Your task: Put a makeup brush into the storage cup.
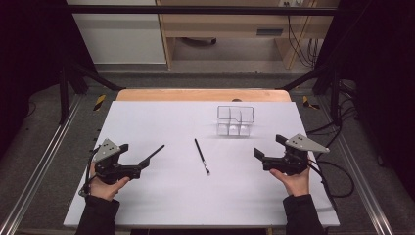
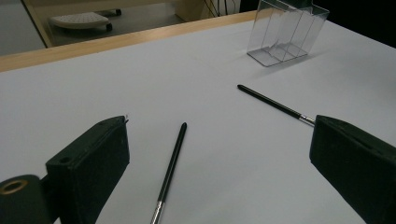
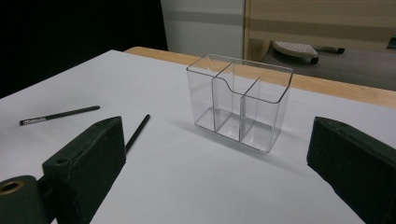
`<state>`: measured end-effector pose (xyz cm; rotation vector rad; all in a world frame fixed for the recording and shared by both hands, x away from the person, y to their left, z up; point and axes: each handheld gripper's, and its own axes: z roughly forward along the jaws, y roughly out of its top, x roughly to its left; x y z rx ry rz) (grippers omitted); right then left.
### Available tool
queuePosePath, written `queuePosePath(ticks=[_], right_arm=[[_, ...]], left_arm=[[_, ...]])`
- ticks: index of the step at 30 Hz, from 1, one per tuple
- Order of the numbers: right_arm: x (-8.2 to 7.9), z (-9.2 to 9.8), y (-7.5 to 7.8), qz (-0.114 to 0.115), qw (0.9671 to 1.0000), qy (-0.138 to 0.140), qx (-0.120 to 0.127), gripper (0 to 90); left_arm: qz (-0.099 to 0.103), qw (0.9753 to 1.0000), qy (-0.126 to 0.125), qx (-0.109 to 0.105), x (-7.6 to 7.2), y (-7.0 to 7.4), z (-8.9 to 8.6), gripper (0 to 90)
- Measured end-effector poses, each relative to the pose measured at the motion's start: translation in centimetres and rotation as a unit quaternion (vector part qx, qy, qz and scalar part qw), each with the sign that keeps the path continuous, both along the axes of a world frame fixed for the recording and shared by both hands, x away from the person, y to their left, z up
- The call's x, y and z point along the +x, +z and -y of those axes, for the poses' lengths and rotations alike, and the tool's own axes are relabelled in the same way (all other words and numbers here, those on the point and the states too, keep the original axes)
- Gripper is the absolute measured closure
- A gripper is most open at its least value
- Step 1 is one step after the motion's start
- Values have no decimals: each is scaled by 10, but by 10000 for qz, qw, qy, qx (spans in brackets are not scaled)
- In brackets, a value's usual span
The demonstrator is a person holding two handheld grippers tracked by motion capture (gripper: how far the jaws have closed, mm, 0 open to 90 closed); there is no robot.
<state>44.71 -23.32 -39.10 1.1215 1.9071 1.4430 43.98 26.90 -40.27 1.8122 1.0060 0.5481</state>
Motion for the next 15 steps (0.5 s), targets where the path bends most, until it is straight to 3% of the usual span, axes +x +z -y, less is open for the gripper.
queuePosePath(ticks=[15], right_arm=[[-2,-5,2,-37,10000,-12,55,51]], left_arm=[[-94,9997,-72,196,6,3,-1,57]])
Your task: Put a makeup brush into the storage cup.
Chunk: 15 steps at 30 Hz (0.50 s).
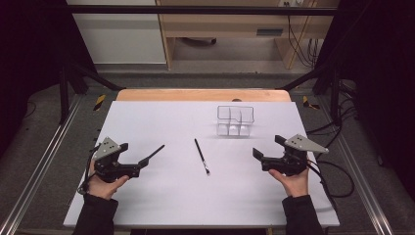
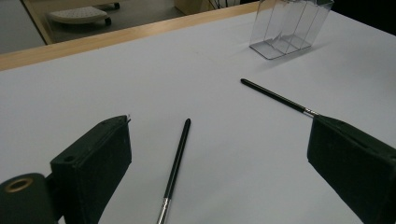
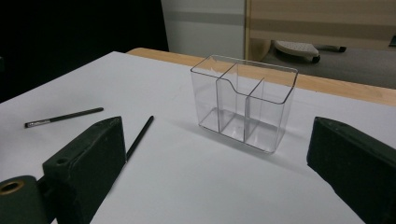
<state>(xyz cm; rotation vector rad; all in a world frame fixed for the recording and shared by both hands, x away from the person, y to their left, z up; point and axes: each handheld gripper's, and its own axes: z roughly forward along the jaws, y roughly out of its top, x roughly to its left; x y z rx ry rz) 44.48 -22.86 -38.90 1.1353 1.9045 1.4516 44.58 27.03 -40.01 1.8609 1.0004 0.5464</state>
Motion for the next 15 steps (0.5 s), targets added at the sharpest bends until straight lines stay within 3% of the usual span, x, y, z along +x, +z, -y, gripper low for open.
queuePosePath(ticks=[15], right_arm=[[-2,-14,3,-14,9999,145,-79,51]], left_arm=[[-179,9993,-128,292,11,-3,7,65]])
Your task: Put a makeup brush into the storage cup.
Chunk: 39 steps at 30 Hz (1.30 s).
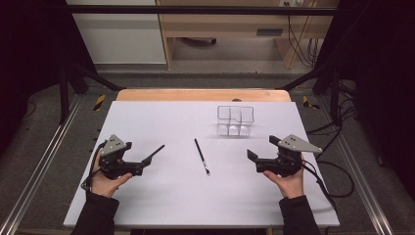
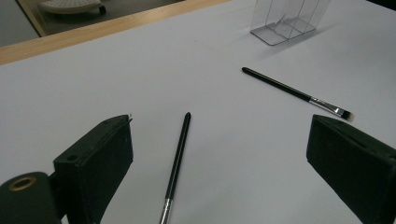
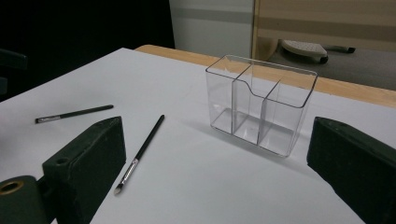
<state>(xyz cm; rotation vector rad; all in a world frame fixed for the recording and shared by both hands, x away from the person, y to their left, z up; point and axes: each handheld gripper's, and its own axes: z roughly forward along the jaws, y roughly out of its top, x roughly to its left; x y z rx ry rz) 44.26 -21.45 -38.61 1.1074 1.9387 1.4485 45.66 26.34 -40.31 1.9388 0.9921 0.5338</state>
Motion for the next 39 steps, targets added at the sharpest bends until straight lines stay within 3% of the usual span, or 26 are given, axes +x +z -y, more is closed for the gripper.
queuePosePath(ticks=[22,39], right_arm=[[1,-3,-2,-63,10000,-12,-67,49],[2,-5,-5,-122,9999,13,-105,48]], left_arm=[[-262,9987,-170,409,22,0,10,94],[-564,9943,-190,884,48,-1,18,118]])
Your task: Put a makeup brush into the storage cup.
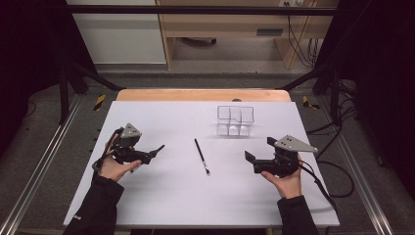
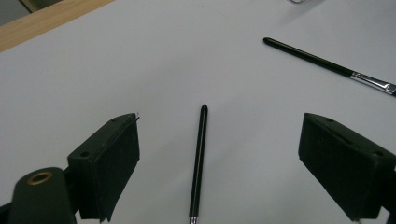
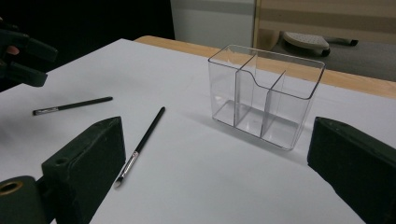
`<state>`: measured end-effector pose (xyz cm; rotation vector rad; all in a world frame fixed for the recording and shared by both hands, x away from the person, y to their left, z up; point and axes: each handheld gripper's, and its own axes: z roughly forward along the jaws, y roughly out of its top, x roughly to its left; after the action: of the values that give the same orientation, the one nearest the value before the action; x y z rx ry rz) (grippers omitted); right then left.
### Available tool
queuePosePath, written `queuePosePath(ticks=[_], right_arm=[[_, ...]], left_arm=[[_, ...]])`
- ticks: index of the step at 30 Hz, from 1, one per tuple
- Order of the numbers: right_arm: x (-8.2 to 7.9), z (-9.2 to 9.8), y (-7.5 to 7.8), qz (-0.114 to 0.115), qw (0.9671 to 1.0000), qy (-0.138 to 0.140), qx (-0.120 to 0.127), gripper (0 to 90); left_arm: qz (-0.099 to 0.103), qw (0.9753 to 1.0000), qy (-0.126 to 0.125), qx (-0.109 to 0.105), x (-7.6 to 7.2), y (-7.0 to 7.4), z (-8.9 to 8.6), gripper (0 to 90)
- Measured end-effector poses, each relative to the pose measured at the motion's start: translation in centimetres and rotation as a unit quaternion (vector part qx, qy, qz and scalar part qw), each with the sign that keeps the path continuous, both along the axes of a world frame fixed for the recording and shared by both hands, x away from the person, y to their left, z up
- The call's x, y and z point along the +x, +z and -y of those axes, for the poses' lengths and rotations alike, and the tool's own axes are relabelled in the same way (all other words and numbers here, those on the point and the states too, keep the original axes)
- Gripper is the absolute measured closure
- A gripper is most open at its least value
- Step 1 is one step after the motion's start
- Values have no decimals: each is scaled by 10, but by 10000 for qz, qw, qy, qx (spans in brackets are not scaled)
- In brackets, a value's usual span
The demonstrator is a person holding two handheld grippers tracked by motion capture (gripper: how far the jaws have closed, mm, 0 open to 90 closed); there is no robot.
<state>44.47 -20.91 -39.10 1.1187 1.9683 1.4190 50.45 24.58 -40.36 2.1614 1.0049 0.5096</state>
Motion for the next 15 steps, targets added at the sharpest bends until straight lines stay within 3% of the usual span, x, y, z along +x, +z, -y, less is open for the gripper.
queuePosePath(ticks=[15], right_arm=[[1,-2,-2,-37,10000,26,-52,48]], left_arm=[[-373,9982,43,463,17,-20,2,192]])
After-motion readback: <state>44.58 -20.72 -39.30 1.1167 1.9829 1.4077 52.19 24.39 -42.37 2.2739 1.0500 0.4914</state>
